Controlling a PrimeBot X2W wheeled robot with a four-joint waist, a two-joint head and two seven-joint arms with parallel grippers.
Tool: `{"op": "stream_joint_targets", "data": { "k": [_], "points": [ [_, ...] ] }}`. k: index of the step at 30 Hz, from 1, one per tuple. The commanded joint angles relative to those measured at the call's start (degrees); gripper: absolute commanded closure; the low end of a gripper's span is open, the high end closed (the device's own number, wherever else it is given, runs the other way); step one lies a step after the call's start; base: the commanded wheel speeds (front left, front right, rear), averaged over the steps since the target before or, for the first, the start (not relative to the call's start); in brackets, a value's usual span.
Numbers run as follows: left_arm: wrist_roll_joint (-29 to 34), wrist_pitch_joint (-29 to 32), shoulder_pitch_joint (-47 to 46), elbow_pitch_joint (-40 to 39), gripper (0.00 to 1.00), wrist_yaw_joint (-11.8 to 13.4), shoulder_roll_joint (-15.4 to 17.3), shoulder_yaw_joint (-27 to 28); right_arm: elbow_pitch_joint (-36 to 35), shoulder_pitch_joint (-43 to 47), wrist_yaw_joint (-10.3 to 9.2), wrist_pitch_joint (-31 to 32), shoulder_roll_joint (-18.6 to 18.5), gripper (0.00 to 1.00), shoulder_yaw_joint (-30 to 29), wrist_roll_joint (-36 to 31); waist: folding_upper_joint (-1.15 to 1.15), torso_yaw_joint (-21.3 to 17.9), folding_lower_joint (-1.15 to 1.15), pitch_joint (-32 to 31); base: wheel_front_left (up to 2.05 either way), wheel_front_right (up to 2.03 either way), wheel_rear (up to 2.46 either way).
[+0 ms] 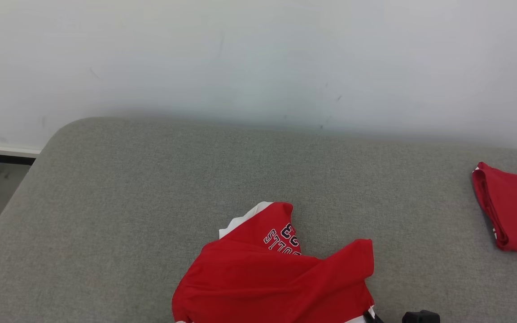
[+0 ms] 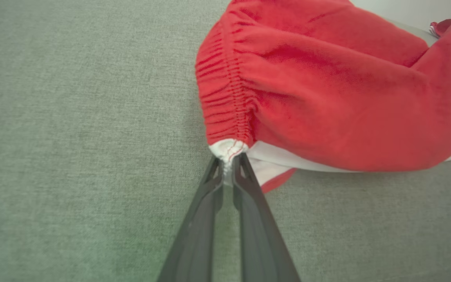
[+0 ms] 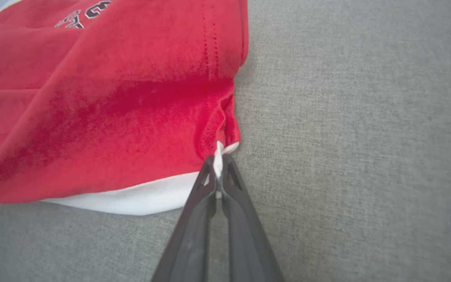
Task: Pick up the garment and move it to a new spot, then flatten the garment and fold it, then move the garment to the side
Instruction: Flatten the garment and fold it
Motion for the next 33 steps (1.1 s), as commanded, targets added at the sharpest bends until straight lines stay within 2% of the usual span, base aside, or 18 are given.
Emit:
{"op": "stream_joint_targets", "data": {
  "k": [1,5,10,13,17,21,23,25,26,27,28,30,33],
  "points": [
    [0.1,-0.3,1.2,-0.5,1.0,0.0,0.7,-0.3,-0.3,0.8,-0.11,-0.1,-0.4,1.0,0.0,0.2,0.0,0.0,0.0,-0.2,0.0,0.0,0.0],
    [-0.6,-0.4,3.4,-4.7,1.0,0.0,2.0,-0.3,-3.3,2.9,-0.12,-0.4,-1.4,1.0,-1.1,1.7,0.0,-0.1,0.0,-0.6,0.0,0.0,0.0],
    [-0.2,-0.3,4.7,-11.7,1.0,0.4,3.5,0.0,-9.1,4.9,-0.12,2.2,-1.6,1.0,-2.4,4.2,0.0,-0.7,0.0,-0.4,0.0,0.0,0.0],
    [0.3,1.4,1.6,-16.5,1.0,0.5,4.9,0.1,-13.7,3.5,-0.11,4.7,-2.4,1.0,-3.0,5.5,0.0,-1.4,0.0,0.3,0.0,0.0,0.0],
    [1.7,6.1,-6.4,-21.6,1.0,0.2,7.6,-0.8,-18.9,-2.7,-0.12,9.2,-4.8,1.0,-2.4,5.1,0.0,-2.8,0.0,2.6,0.0,0.0,0.0],
    [1.0,11.6,-20.0,-24.8,1.0,-0.1,10.9,-2.0,-21.3,-14.8,-0.12,14.1,-6.5,1.0,-2.4,5.8,0.0,-4.8,0.0,8.7,0.0,0.0,0.0],
    [-0.6,14.0,-27.9,-25.4,1.0,0.0,12.6,-3.8,-20.1,-22.1,-0.12,15.8,-6.7,1.0,-3.3,6.5,0.0,-5.7,0.0,12.1,0.0,0.0,0.0],
    [-3.2,16.2,-37.1,-24.9,1.0,0.0,14.5,-5.3,-17.6,-30.3,-0.12,17.6,-6.7,1.0,-4.2,6.9,0.0,-6.4,0.0,16.0,0.0,0.0,0.0],
    [-5.7,18.0,-45.8,-23.4,1.0,0.0,15.6,-6.9,-15.0,-39.2,-0.12,19.0,-6.0,1.0,-4.9,8.3,0.0,-6.9,0.0,19.8,0.0,0.0,0.0],
    [-6.9,19.2,-50.1,-22.1,1.0,0.0,16.2,-8.2,-13.0,-43.5,-0.12,19.8,-5.6,1.0,-5.5,9.2,0.0,-7.3,0.0,21.4,0.0,0.0,0.0],
    [-6.9,19.2,-50.1,-22.1,1.0,0.0,16.2,-8.2,-13.0,-43.5,-0.12,19.8,-5.6,1.0,-5.5,9.2,0.0,-7.3,0.0,21.4,0.0,0.0,0.0],
    [-7.6,21.2,-59.5,-20.0,1.0,0.1,18.2,-10.6,-9.1,-52.7,-0.12,21.1,-5.1,1.0,-7.5,10.9,0.0,-8.4,0.0,25.0,0.0,0.0,0.0],
    [-10.9,23.5,-71.2,-15.3,1.0,0.1,18.6,-13.2,-2.4,-64.7,-0.12,21.5,-3.6,1.0,-10.0,11.4,0.0,-9.8,0.0,29.1,0.0,0.0,0.0]
  ]
}}
